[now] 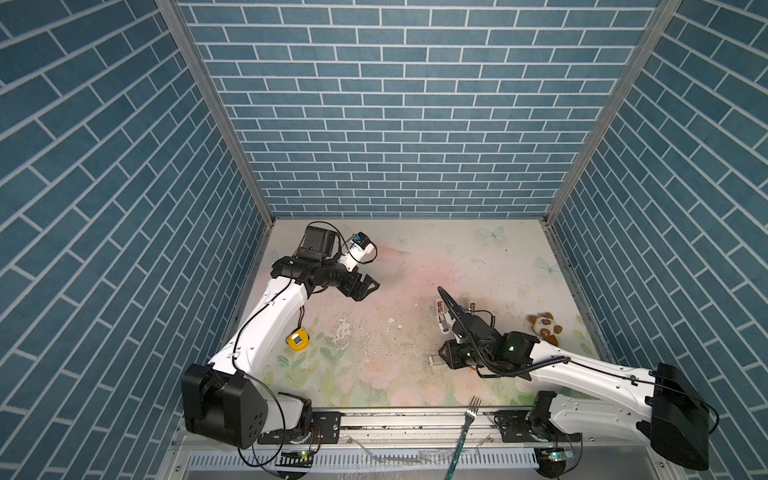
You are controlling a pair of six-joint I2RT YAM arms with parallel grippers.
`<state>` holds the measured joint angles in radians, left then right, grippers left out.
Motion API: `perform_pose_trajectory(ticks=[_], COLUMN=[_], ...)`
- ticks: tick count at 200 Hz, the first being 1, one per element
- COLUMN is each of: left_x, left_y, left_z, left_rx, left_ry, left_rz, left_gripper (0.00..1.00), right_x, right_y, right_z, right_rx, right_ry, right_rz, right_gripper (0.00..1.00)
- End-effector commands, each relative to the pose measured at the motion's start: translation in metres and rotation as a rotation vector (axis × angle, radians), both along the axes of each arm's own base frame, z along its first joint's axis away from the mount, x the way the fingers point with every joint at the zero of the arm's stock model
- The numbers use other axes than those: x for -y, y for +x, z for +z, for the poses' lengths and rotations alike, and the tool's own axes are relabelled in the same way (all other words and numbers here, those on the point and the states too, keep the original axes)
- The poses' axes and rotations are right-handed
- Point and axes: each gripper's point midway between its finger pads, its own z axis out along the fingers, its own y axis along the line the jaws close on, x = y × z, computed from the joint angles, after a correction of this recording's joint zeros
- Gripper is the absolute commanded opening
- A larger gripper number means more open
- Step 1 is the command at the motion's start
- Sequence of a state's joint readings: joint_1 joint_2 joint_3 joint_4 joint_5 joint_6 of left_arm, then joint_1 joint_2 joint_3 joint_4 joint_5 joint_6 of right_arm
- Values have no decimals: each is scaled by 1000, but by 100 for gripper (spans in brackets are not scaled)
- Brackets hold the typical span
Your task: Load the staples into the stapler
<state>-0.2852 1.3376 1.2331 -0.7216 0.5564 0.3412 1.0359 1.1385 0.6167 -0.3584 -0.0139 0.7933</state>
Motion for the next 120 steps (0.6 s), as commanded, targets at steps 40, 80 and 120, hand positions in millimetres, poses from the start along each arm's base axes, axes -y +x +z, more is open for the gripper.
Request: perform_pose_trajectory(ticks=[40,80,120], left_x=[8,4,6], left_y=[-5,-8,-6], left_z=[-1,-6,-7], left_rx=[-21,-12,-15], left_ry=[11,19,15], left_rz=[-48,-40,-37], left_gripper=[93,93,93], right_x=[-2,-2,-9], right_y=[6,9,8], right_z=[-23,-24,-27], right_rx=[-48,-41,-52], right_ry=[-113,-127,-132], right_rz=[-56,-55,-25], right_gripper=[34,32,30])
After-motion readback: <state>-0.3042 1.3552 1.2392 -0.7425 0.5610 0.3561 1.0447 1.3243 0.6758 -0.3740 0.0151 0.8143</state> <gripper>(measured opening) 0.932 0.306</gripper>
